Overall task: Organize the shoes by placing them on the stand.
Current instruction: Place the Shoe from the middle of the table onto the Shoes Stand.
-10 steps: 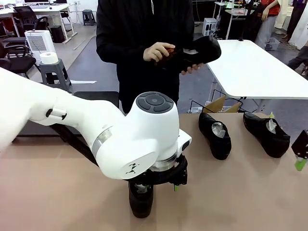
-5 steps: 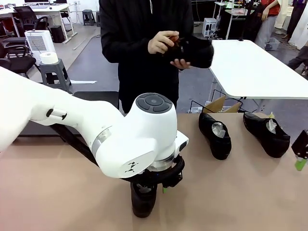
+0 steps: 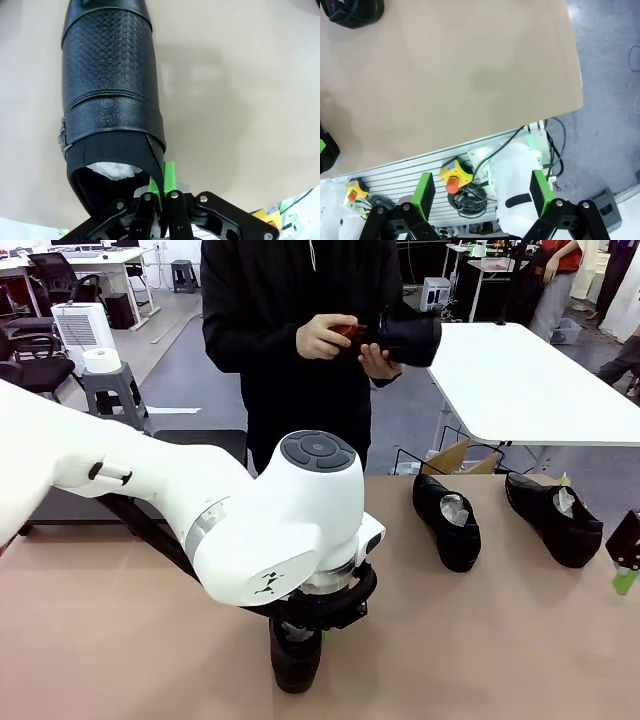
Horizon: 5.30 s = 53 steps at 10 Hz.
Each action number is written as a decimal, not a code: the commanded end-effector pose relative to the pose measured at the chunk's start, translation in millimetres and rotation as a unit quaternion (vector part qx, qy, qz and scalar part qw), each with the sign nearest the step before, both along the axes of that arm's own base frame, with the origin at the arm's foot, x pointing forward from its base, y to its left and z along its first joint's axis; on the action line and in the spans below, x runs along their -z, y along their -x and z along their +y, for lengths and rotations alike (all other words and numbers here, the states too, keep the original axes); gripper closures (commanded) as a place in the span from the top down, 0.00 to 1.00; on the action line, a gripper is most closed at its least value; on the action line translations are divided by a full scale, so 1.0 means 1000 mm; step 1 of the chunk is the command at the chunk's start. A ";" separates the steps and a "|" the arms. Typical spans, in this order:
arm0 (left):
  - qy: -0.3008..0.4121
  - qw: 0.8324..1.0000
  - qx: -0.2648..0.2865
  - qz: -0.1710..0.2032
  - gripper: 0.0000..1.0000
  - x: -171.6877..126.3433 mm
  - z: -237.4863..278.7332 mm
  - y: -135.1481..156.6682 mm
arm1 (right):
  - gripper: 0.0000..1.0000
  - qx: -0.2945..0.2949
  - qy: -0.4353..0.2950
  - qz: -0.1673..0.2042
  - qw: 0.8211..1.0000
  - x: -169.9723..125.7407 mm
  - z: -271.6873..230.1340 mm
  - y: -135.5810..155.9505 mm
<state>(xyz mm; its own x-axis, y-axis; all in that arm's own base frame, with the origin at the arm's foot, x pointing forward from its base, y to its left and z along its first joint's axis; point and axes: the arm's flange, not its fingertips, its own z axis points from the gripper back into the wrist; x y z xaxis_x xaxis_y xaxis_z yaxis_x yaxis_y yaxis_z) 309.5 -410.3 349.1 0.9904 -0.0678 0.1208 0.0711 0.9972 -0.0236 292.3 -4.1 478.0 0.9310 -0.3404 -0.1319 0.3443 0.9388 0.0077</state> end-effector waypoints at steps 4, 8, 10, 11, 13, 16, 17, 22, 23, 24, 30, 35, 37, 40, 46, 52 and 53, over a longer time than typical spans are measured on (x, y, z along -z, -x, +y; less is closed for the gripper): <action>0.002 0.998 0.052 -0.037 0.00 -0.067 0.042 0.038 | 1.00 -0.003 -0.002 -0.003 1.000 -0.001 0.001 -0.001; -0.099 0.989 0.080 -0.082 0.00 -0.122 0.146 0.051 | 1.00 -0.003 -0.002 -0.003 1.000 -0.001 0.001 -0.001; -0.035 0.995 0.051 -0.074 0.00 -0.106 0.080 0.054 | 1.00 -0.003 -0.002 -0.003 1.000 -0.001 0.001 -0.001; -0.035 0.995 0.051 -0.074 0.00 -0.106 0.080 0.054 | 1.00 -0.003 -0.002 -0.003 1.000 -0.001 0.001 -0.001; -0.076 0.992 0.043 -0.086 0.00 -0.120 0.142 0.048 | 1.00 -0.003 -0.002 -0.003 1.000 -0.001 0.001 -0.001; -0.097 0.985 0.068 -0.122 0.00 -0.161 0.241 0.010 | 1.00 -0.003 -0.002 -0.003 1.000 -0.001 0.001 -0.001; -0.143 0.979 0.048 -0.134 0.00 -0.169 0.267 -0.007 | 1.00 -0.003 -0.002 -0.003 1.000 -0.001 0.001 -0.001; -0.139 0.981 0.041 -0.129 0.00 -0.179 0.345 -0.042 | 1.00 -0.003 -0.002 -0.003 1.000 -0.001 0.001 -0.001; -0.139 0.981 0.041 -0.129 0.00 -0.179 0.345 -0.042 | 1.00 -0.003 -0.002 -0.003 1.000 -0.001 0.001 -0.001; -0.139 0.981 0.041 -0.129 0.00 -0.179 0.345 -0.042 | 1.00 -0.003 -0.002 -0.003 1.000 -0.001 0.001 -0.001; -0.147 0.961 -0.062 -0.226 0.00 -0.143 0.415 -0.163 | 1.00 -0.003 -0.002 -0.003 1.000 -0.001 0.001 -0.001; -0.166 0.962 -0.033 -0.215 0.00 -0.116 0.441 -0.220 | 1.00 -0.003 -0.002 -0.003 1.000 -0.001 0.001 -0.001; -0.172 0.965 -0.031 -0.198 0.00 -0.105 0.444 -0.228 | 1.00 -0.003 -0.002 -0.003 1.000 -0.001 0.001 -0.001; -0.171 0.966 -0.031 -0.191 0.00 -0.087 0.447 -0.232 | 1.00 -0.003 -0.002 -0.003 1.000 -0.001 0.001 -0.001; -0.174 0.963 -0.046 -0.200 0.00 -0.069 0.448 -0.238 | 1.00 -0.003 -0.002 -0.003 1.000 -0.001 0.001 -0.001; -0.160 0.962 -0.067 -0.212 0.87 -0.072 0.448 -0.236 | 1.00 -0.003 -0.002 -0.003 1.000 -0.001 0.001 -0.001; -0.160 0.962 -0.070 -0.212 0.87 -0.079 0.446 -0.229 | 1.00 -0.003 -0.002 -0.003 1.000 -0.001 0.001 -0.001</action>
